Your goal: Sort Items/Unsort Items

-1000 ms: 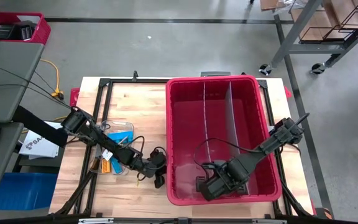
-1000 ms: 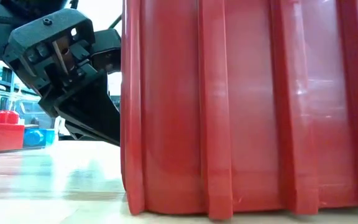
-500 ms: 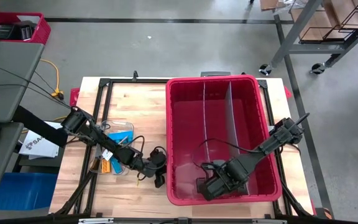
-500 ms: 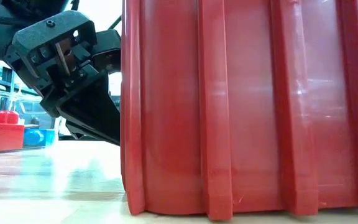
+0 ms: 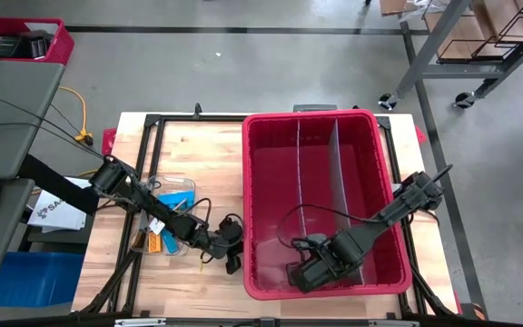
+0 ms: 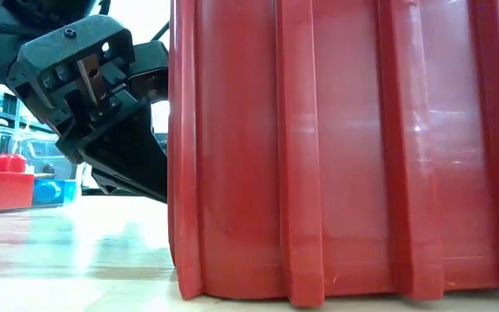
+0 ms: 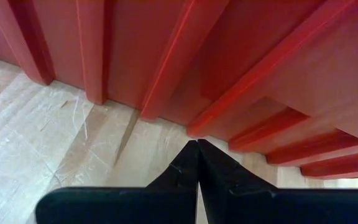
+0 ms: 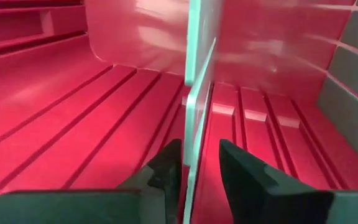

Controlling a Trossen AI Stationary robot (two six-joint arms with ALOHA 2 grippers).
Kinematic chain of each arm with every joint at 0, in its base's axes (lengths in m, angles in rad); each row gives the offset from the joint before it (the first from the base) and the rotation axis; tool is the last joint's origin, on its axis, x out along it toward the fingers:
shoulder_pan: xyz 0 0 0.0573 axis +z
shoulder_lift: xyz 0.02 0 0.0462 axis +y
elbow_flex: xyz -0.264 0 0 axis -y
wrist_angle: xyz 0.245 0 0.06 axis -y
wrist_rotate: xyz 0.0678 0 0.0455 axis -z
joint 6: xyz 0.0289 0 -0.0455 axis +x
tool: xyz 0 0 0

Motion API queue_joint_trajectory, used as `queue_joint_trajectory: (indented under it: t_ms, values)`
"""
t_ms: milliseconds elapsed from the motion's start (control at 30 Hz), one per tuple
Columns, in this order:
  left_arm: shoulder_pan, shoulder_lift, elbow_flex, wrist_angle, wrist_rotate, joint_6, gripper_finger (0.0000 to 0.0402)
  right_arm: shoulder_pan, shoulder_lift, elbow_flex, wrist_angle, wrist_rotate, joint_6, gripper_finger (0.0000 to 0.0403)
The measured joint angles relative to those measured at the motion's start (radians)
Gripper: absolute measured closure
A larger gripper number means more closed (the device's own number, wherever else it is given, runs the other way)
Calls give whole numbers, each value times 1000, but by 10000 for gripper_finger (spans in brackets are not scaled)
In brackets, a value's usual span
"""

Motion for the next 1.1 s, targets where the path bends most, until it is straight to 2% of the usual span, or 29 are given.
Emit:
queue_joint_trajectory:
  t_ms: [233, 433, 567, 700, 833, 933, 1033, 1100]
  values:
    - [1, 0, 0, -39, 5, 0, 402, 0, -48, 1, -23, 57, -10, 261]
    - [2, -6, 0, -112, 22, -10, 401, 0, -113, 1, -52, 42, -110, 248]
    - [17, -48, 1, -223, 28, -12, 401, 0, -168, 1, -116, 51, -182, 249]
    - [44, -142, -2, -403, -1, 44, 401, 5, -227, 1, -188, 128, -233, 257]
    - [78, -285, -1, -621, -116, 93, 401, 5, -285, 1, -295, 222, -241, 273]
    - [112, -421, -1, -773, -230, 87, 401, -4, -328, -34, -319, 314, -204, 315]
    - [159, -581, -1, -819, -305, 57, 401, -40, -375, -123, -336, 456, -163, 385]
    - [196, -685, -1, -782, -317, 74, 402, -81, -402, -204, -322, 530, -142, 391]
